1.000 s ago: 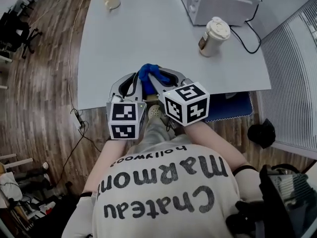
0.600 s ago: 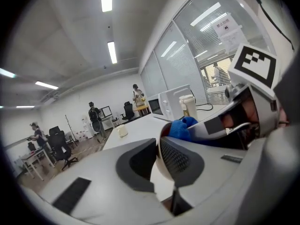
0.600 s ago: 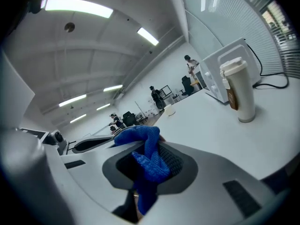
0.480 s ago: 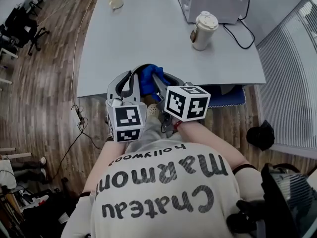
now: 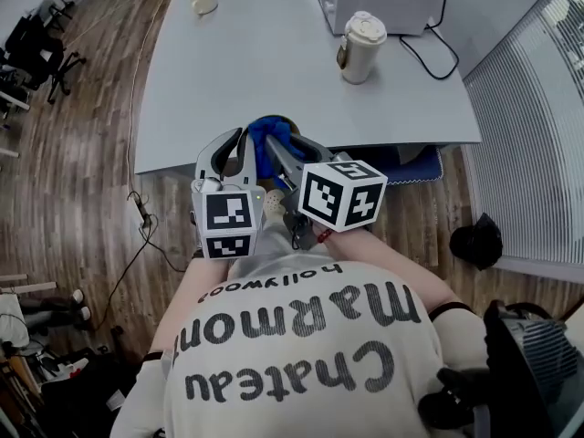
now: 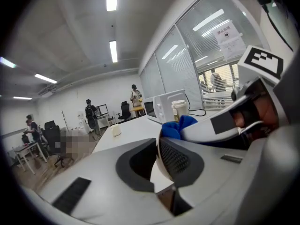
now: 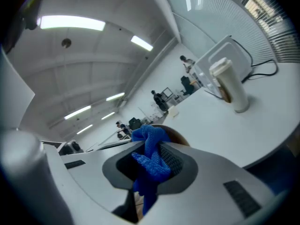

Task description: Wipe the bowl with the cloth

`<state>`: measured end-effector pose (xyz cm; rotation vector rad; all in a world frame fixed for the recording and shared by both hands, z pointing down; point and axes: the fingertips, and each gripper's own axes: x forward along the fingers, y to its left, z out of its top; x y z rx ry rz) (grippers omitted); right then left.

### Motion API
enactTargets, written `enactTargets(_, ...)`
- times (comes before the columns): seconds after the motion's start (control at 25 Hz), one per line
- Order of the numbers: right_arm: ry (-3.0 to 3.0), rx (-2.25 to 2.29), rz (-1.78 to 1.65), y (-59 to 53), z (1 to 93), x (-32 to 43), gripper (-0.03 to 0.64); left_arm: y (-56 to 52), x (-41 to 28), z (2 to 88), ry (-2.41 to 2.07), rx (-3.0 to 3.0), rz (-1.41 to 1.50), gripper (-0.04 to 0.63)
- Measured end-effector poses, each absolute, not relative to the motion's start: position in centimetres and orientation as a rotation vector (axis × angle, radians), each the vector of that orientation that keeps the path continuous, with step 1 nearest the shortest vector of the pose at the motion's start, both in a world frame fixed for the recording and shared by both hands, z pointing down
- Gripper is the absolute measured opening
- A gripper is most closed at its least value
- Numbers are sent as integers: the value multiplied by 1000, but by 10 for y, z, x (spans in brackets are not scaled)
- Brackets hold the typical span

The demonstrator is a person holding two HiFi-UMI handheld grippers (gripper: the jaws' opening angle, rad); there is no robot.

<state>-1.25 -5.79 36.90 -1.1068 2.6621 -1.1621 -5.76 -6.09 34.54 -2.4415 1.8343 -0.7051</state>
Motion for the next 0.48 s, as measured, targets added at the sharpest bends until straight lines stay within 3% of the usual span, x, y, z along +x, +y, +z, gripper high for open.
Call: enactTargets(0.48, 3027, -926, -1125, -51, 399, -46, 64, -50, -64, 360, 1854, -2525, -776, 41)
